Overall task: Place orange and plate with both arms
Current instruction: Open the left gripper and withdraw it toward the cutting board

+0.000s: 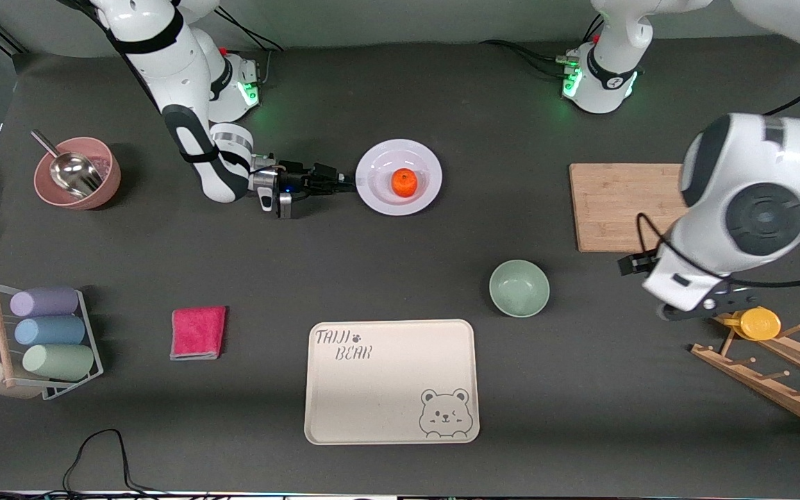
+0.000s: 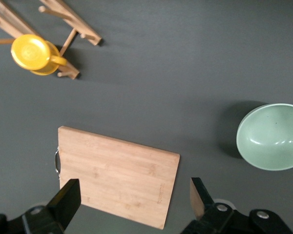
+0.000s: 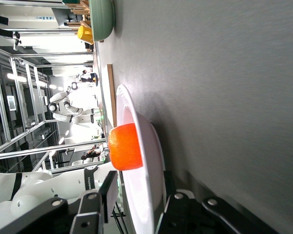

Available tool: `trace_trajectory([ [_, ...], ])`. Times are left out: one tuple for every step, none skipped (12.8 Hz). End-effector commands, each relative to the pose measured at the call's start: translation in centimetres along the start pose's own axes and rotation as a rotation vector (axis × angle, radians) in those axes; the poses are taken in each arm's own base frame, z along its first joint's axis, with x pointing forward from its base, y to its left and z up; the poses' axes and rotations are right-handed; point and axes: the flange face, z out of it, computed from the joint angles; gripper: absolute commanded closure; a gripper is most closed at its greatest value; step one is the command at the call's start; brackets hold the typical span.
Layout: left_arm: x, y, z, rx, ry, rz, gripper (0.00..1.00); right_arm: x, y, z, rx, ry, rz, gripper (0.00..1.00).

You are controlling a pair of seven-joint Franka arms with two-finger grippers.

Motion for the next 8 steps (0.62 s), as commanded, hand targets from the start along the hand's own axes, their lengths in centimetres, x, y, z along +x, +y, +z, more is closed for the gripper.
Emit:
trace_trajectory([
  [-0.8, -5.3, -2.2, -0.085, -0.032, 0.002, 0.00, 0.8, 0.2, 1.5, 0.003, 0.007, -0.031, 0.55],
  [-1.7, -6.3, -3.4, -0.088, -0.026, 0.007, 0.00, 0.7, 0.1, 1.9, 0.002, 0.001, -0.035, 0.55],
  [-2.9, -6.9, -4.4, -0.084, -0.030, 0.004, 0.00, 1.2, -0.3, 2.2, 0.003, 0.005, -0.045, 0.55],
  [-4.1, -6.9, -4.6, -0.078, -0.034, 0.007, 0.00, 1.2, -0.4, 2.7, 0.007, -0.002, -0.048, 0.55],
  [-5.1, -7.4, -4.3, -0.078, -0.029, 0.004, 0.00, 1.1, -0.5, 3.2, 0.013, -0.007, -0.048, 0.55],
  [-6.5, -7.4, -3.9, -0.077, -0.017, 0.008, 0.00, 1.3, -0.6, 3.4, 0.018, 0.001, -0.048, 0.55],
  [-7.7, -7.7, -3.3, -0.079, 0.000, 0.007, 0.00, 1.1, -0.7, 3.7, 0.019, -0.004, -0.048, 0.55],
  [-8.5, -8.2, -2.9, -0.083, 0.014, -0.001, 0.00, 1.1, -0.7, 3.7, 0.017, -0.005, -0.048, 0.55],
])
